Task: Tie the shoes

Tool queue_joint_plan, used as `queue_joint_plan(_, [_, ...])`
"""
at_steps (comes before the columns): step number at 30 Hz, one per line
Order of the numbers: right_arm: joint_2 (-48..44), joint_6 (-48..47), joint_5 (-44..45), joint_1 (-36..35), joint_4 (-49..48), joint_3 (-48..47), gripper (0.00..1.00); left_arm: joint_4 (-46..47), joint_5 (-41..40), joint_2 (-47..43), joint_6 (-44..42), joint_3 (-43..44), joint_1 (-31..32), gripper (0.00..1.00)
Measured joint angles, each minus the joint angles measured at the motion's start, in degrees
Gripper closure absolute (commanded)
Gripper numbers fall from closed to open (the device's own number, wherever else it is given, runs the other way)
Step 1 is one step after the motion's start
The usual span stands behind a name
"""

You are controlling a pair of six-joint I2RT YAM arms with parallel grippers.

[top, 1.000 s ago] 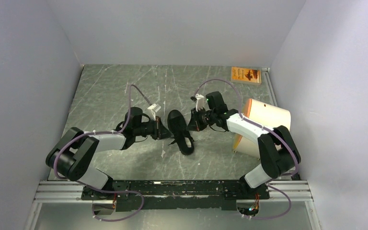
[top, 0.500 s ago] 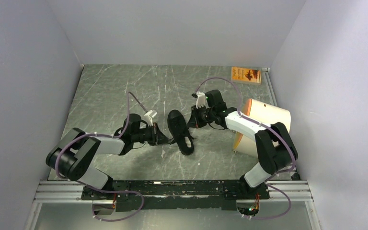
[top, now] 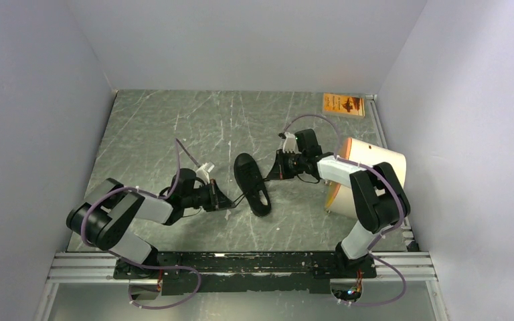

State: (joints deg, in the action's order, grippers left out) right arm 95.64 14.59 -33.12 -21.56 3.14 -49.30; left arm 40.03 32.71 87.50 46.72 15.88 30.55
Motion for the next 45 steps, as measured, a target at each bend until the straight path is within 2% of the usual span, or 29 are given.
queue_joint_plan(14, [0.94,1.84,-3.72,3.56,-3.82,2.29,1.0,1.73,-2.97,2.54,1.18,-0.09,0.81,0.95])
queue_joint_plan(30, [1.77,0.42,-4.24,3.69,-3.76,2.49,1.0,1.01,-5.05,2.16,-0.48,-0.59,1.01,0.95])
queue_joint_plan(31, [1.77,-0.07,-3.74,3.45,-3.45,2.4,0.98,0.83,-5.03,2.01,-0.72,-0.52,1.03,0.83])
queue_joint_plan(34, [1.57,-2.6,0.72,0.98,-0.55,0.85,0.66,-2.6,-5.35,-0.26,-2.54,-0.17,1.05,0.51])
queue_joint_plan(35, [1.33,-3.15,2.95,0.2,0.48,0.28,0.54,-4.81,-5.55,-1.7,-2.73,-0.26,1.05,0.33])
queue_joint_plan(36, [0.83,-3.87,5.25,-0.57,1.75,-0.28,0.33,-6.49,-5.79,-3.56,-2.99,-0.15,1.07,0.18])
queue_joint_plan(37, [-0.02,-4.61,8.13,-1.46,3.28,-0.83,0.05,-9.07,-6.82,-6.47,-3.67,0.09,1.14,0.08])
queue_joint_plan(38, [-1.16,-5.03,10.62,-2.32,5.14,-1.4,0.01,-11.47,-7.74,-9.03,-4.72,0.39,1.33,0.04])
queue_joint_plan(45, [-12.52,-8.11,21.46,-6.69,18.49,-10.25,0.0,-38.62,-23.65,-31.65,-8.5,7.19,1.29,0.03])
